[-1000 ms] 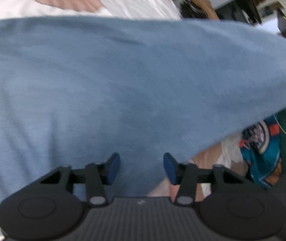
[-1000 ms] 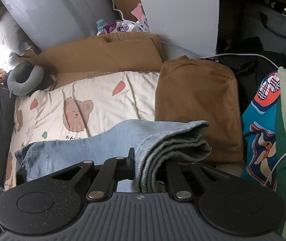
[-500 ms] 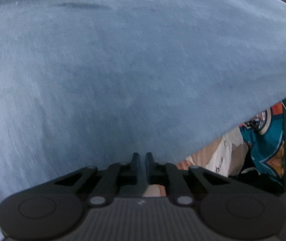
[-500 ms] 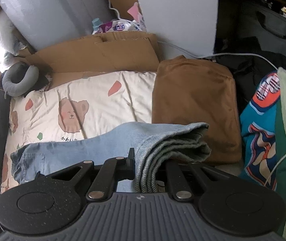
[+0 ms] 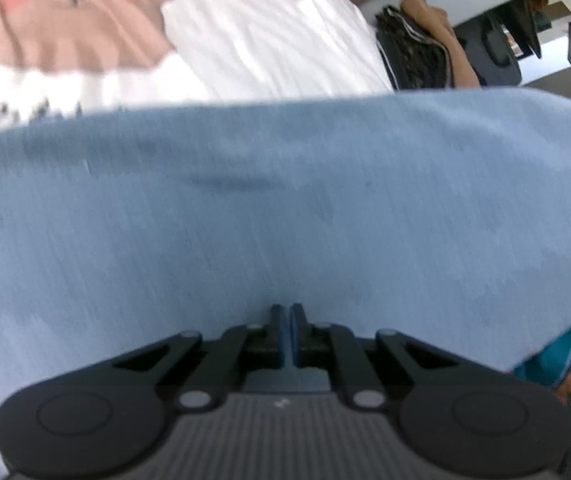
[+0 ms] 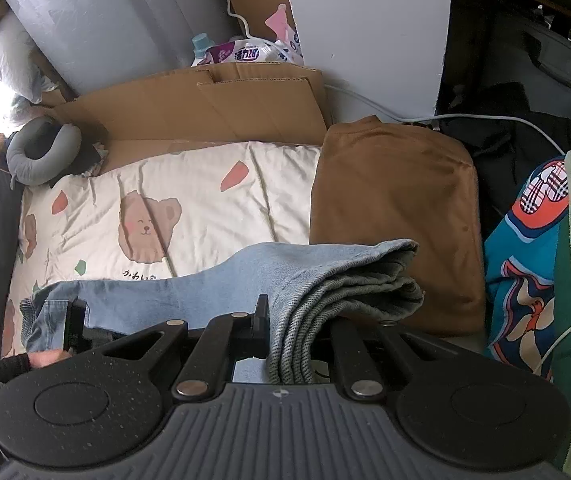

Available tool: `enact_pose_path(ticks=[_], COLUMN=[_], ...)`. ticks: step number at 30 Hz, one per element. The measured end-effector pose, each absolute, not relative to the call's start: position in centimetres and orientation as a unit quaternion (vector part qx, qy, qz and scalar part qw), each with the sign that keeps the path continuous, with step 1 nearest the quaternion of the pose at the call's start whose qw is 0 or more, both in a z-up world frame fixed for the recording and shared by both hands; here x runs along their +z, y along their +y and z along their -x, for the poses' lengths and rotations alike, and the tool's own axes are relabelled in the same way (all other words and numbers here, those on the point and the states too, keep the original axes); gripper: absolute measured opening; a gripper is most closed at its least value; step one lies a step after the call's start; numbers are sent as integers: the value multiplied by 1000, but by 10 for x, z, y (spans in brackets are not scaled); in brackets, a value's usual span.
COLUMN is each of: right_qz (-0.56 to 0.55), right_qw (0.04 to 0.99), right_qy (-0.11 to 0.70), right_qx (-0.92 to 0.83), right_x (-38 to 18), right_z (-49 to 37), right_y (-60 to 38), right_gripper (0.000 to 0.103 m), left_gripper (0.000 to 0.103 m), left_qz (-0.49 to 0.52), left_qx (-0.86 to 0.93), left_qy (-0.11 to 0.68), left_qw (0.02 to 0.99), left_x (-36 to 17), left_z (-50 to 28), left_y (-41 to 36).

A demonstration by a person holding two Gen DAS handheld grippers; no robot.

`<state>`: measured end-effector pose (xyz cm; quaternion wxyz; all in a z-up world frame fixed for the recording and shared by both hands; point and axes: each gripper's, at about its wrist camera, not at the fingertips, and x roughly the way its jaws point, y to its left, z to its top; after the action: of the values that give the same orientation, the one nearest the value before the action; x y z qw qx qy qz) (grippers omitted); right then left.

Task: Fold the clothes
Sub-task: 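Press the jeans by the back pocket with the left tool while the right tool carries the leg end over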

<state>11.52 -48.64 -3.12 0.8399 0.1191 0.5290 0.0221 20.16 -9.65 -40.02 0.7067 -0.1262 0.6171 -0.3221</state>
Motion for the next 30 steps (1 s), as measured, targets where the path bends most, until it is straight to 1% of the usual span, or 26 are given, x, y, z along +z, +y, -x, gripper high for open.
enact_pose_path(ticks=[9,15,18,22,30], right_qz=[-120,-117,-117,-99,-60], right_qw=[837,834,829,825,814], right_qy=[534,538,545,554,570], right_qx=[22,32,39,57,95], right_x=[-33,-27,-23,-11,15], right_z=[-113,-118,-121,-130,-148], right_y=[-485,-479,-476,-460,-427], right_gripper=[8,8,8,8,8], left_gripper=[4,4,4,4,5], left_qz=[113,148,129,141,132], left_qx=[-294,-218,-224,-240,-281], left_qy=[592,584,582,592,610], left_qw=[742,768,771,757,729], left_x=[-399,-398,-393,-392,-392], left_z=[-244,-271,-262,-250,-208], left_y=[-103,-92,-91,-76,-73])
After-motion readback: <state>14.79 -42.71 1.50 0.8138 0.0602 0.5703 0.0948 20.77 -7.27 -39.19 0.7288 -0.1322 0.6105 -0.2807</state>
